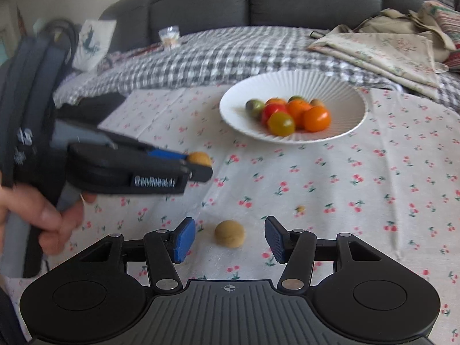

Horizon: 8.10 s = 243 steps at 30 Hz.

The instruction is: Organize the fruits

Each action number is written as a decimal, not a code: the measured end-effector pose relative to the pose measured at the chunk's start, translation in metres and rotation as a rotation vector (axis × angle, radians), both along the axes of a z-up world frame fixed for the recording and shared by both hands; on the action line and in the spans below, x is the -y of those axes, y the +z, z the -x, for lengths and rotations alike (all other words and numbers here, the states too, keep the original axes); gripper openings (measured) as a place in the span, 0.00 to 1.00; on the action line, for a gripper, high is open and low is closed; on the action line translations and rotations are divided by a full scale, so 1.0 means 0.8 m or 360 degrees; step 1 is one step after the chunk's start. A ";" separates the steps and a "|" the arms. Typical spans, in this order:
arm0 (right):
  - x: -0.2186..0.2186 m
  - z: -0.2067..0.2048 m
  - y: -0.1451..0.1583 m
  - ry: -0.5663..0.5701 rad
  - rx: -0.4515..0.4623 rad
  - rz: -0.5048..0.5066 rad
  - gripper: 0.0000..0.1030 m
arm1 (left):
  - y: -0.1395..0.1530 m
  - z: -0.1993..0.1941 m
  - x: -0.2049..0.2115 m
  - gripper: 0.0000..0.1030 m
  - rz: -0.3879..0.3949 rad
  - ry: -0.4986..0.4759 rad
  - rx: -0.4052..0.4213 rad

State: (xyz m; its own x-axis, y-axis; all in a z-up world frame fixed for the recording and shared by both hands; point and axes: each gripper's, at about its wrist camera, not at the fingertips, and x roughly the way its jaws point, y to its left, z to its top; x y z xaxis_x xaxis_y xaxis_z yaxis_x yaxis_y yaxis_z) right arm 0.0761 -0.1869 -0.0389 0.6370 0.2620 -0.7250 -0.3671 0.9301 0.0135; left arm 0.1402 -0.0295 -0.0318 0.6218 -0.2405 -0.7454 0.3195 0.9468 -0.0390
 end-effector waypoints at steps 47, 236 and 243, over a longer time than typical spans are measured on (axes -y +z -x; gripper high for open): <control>0.035 0.000 0.053 -0.0234 0.0265 -0.0145 0.24 | 0.023 0.008 -0.006 0.23 0.0084 0.0081 0.0121; 0.028 0.073 0.073 -0.0526 0.0401 -0.0008 1.00 | 0.066 0.108 0.001 0.99 -0.0006 0.0485 0.0276; 0.028 0.073 0.072 -0.0526 0.0399 -0.0006 1.00 | 0.067 0.108 0.000 0.99 -0.0004 0.0482 0.0275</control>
